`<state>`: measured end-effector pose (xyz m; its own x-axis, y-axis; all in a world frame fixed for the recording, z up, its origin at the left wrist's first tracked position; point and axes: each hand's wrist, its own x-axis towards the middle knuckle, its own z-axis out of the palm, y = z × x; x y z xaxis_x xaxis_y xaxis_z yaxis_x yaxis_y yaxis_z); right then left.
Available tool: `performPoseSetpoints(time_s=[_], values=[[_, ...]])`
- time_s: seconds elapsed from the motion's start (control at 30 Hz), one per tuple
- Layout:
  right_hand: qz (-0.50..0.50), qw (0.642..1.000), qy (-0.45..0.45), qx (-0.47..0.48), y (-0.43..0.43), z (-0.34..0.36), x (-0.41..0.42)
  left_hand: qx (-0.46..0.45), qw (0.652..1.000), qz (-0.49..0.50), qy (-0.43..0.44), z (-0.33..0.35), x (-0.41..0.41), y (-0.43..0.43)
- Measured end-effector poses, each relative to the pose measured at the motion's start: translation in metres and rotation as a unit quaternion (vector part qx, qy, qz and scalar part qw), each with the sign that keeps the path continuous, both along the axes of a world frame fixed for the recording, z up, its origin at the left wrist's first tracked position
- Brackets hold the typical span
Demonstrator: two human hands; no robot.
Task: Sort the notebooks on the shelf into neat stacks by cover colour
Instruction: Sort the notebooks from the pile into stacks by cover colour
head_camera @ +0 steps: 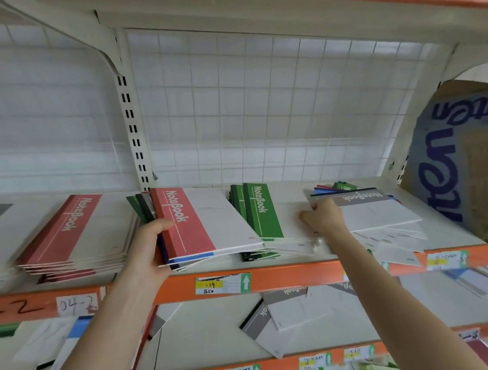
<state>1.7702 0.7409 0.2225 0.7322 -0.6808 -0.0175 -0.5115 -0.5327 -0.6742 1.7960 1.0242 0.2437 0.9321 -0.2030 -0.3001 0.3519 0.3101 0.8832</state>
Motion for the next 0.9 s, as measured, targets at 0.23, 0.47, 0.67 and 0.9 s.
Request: performPoseSetpoints(time_s=[0.23, 0.47, 0.67, 0.9], values=[[0.095, 0.98, -0.134, -0.115, 0.049, 0.016, 0.007, -0.022, 1.0, -0.007, -0.001, -0.002, 0.006, 0.009], [0.195, 0.981, -0.008, -0.019, 0.14, 0.032, 0.016, 0.013, 1.0, -0.003, -0.012, -0.006, 0.013, 0.045], [0.179, 0.982, -0.049, -0.023, 0.193, 0.034, 0.024, 0.029, 0.998, 0.022, -0.046, -0.008, 0.025, 0.091], [0.172, 0.982, -0.076, -0.024, 0.246, 0.031, 0.045, 0.005, 0.999, 0.031, -0.036, -0.013, 0.037, 0.145]])
